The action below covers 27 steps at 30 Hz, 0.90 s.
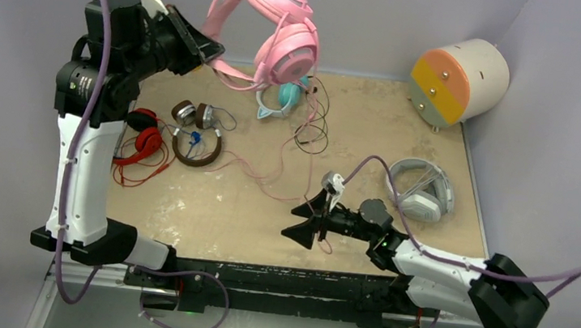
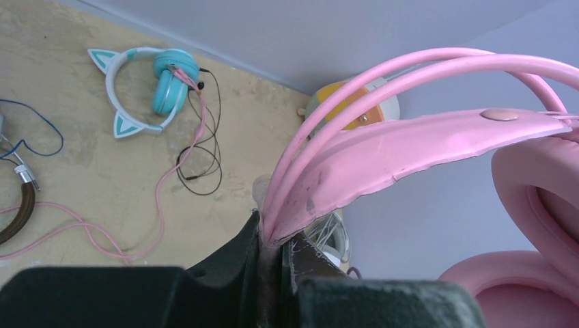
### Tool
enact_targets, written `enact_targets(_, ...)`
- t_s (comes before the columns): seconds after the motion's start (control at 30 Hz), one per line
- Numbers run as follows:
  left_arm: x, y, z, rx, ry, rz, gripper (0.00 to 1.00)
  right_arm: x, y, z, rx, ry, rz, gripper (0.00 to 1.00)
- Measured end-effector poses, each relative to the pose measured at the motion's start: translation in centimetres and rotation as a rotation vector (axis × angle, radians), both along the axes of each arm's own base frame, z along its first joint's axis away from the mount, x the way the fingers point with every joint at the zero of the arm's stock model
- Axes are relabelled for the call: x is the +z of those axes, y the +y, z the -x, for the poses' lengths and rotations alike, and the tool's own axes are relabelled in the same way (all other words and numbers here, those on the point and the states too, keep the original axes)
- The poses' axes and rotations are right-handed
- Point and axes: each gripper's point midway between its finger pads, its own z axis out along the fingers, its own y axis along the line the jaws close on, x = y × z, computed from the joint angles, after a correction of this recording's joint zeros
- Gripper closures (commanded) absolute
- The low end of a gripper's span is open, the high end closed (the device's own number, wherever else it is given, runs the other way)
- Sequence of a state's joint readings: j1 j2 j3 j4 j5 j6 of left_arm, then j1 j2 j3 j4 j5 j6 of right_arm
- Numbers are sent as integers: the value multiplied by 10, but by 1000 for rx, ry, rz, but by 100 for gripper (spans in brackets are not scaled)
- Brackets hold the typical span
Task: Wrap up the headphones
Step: Wrap the headphones cable around the headphones.
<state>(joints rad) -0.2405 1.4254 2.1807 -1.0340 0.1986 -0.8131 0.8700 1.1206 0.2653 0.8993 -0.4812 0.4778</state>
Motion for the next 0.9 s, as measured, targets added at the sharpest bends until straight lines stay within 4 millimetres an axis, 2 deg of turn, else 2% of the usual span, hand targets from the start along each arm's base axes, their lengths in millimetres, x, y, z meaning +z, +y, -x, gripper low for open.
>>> enact_targets(0.1, 3, 11, -1, 28, -3, 17, 100, 11, -10, 3, -30, -32, -28, 20)
enact_targets(0.2, -14, 11, -1, 19, 28, 20, 100, 29, -26, 6, -80, -82, -77, 22)
enact_targets(0.3, -50, 5, -3, -9, 100, 16, 100, 52, -40, 8, -127, -143, -125, 22)
enact_targets(0.53, -164, 0, -10, -26, 344, -22, 100, 100, -58, 9, -181, -227, -121, 20)
enact_targets(0.63, -198, 2, -6, -19, 425, -42, 100, 113, -63, 6, -203, -242, -101, 18)
enact_targets(0.73, -210, 3, -4, -18, 449, -55, 100, 117, -66, 3, -228, -242, -76, 12)
enact_targets(0.9, -196, 5, 2, -24, 396, -55, 100, 102, -65, -9, -266, -224, -12, 1)
